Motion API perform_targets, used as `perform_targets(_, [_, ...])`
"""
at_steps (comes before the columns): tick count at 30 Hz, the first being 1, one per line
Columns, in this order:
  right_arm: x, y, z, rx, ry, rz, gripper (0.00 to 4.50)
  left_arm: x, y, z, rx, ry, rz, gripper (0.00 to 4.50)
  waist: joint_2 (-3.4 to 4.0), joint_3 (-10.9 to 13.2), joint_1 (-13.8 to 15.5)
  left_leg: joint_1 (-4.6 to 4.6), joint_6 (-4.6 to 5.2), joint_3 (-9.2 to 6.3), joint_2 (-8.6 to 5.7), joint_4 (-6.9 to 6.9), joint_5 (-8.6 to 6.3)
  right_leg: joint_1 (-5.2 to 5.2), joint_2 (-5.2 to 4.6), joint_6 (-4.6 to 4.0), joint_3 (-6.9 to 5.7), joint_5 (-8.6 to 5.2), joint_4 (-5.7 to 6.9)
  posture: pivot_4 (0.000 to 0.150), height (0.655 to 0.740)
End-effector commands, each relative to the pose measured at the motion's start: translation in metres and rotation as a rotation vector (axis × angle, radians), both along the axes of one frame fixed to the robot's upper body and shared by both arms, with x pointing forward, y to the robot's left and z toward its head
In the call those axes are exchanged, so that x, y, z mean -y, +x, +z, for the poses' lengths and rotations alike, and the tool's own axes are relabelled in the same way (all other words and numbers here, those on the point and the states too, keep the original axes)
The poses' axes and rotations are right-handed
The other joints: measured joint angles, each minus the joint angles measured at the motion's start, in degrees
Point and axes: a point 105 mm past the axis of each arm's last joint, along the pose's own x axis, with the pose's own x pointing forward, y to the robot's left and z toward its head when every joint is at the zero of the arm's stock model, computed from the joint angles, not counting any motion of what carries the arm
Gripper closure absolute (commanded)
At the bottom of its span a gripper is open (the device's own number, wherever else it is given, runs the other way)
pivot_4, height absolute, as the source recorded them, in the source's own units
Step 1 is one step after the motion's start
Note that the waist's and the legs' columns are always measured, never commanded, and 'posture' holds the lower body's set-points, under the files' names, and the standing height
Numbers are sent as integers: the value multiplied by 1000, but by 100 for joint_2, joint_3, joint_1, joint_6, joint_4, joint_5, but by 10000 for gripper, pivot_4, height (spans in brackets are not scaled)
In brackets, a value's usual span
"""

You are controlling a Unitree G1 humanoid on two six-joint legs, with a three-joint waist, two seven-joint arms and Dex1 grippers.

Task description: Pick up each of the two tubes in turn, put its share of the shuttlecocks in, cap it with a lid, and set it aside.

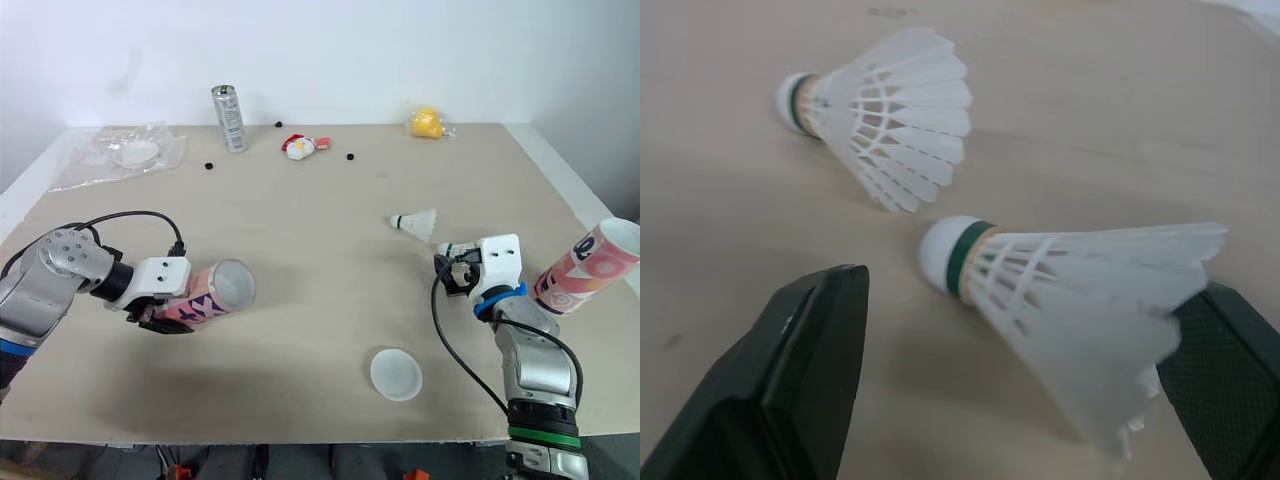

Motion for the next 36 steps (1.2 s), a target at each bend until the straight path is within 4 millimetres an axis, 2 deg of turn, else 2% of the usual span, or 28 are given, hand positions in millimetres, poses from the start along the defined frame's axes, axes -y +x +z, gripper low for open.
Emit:
perform_targets(1, [4, 3, 14, 47, 12, -21, 14311, 4, -4, -6, -24, -8, -13, 14501, 0, 0, -2, 0, 1, 0, -2, 0, -1, 0, -3, 2, 0, -1, -1, 1500, 7400])
perform_targets(4, [6, 3, 15, 47, 28, -24, 29095, 4, -4, -6, -23, -10, -13, 14501, 0, 0, -8, 0, 1, 0, -3, 0, -1, 1, -4, 3, 1, -1, -2, 1500, 7400])
perform_targets(6, [6, 0, 19, 48, 56, -2, 40946, 4, -3, -6, -22, -10, -12, 14501, 0, 0, -8, 0, 2, -1, -3, 0, -1, 1, -4, 3, 1, -1, -1, 1500, 7400])
perform_targets(7, [5, -3, 21, 50, 72, 14, 44491, 4, -3, -6, -22, -10, -11, 14501, 0, 0, -8, 0, 2, -1, -4, 0, -1, 2, -4, 3, 0, -1, -1, 1500, 7400])
perform_targets(10, [2, -11, 33, 59, 131, 80, 44491, 4, -3, -6, -22, -10, -11, 14501, 0, 0, -8, -3, 3, -4, -6, 0, -2, 3, -5, 8, 1, -4, -2, 1500, 7400])
perform_targets(11, [-6, -18, 44, 83, 158, 167, 44491, 4, -3, -6, -23, -10, -10, 14501, 1, 1, -12, -3, 6, -4, -5, 0, -3, 3, -5, 8, 1, -4, -2, 1500, 7400])
perform_targets(13, [-35, -38, 77, 163, 262, 405, 44491, 4, -4, -6, -25, -8, -10, 14501, 5, 3, -12, -4, 8, -5, -7, 0, -5, 3, -7, 10, 1, -5, -2, 1500, 7400])
perform_targets(14, [-43, -44, 86, 180, 287, 470, 44491, 4, -4, -7, -26, -8, -10, 14501, 6, 4, -23, -3, 11, -6, -6, -1, -7, 3, -5, 11, 1, -5, -2, 1500, 7400])
perform_targets(15, [-60, -54, 91, 149, 327, 578, 44491, 4, -4, -7, -26, -9, -10, 14501, 7, 4, -34, -2, 15, -6, -5, -1, -9, 4, -4, 12, 1, -4, -2, 1500, 7400])
perform_targets(18, [-123, -81, 93, 1, 275, 913, 44491, 5, -3, -7, -28, -12, -9, 14501, 1, 4, -45, 1, 15, -15, -4, 0, -9, 9, -3, 7, -3, -5, -2, 1500, 7400])
perform_targets(19, [-139, -85, 94, -14, 244, 980, 44491, 5, -3, -7, -28, -12, -8, 14501, -4, 5, -56, 2, 15, -19, -4, 0, -9, 12, -3, 6, -6, -6, -2, 1500, 7400])
perform_targets(23, [-192, -88, 92, -20, 94, 1178, 44491, 6, -4, -8, -29, -16, -5, 14501, -7, 7, -77, 2, 15, -23, -7, 7, -9, 12, -4, 2, -8, -4, -3, 1500, 7400])
perform_targets(27, [-236, -80, 92, 46, -22, 1312, 44491, 6, -7, -8, -32, -20, -4, 14501, -9, 8, -79, -8, 15, -23, -10, 9, -9, 8, -7, 5, -8, -7, -9, 1500, 7400])
perform_targets(31, [-265, -80, 83, 74, -102, 1408, 44491, 7, -7, -7, -29, -20, -2, 14501, -10, 7, -47, -28, 15, -41, -13, 8, -9, -1, -7, 6, -21, -20, -9, 1500, 7400])
perform_targets(36, [-281, -85, 74, 76, -127, 1472, 44491, 7, -7, -6, -26, -19, 0, 14501, -10, 7, -19, -43, 14, -52, -14, 8, -12, -8, -7, 25, -33, -17, -8, 1500, 7400])
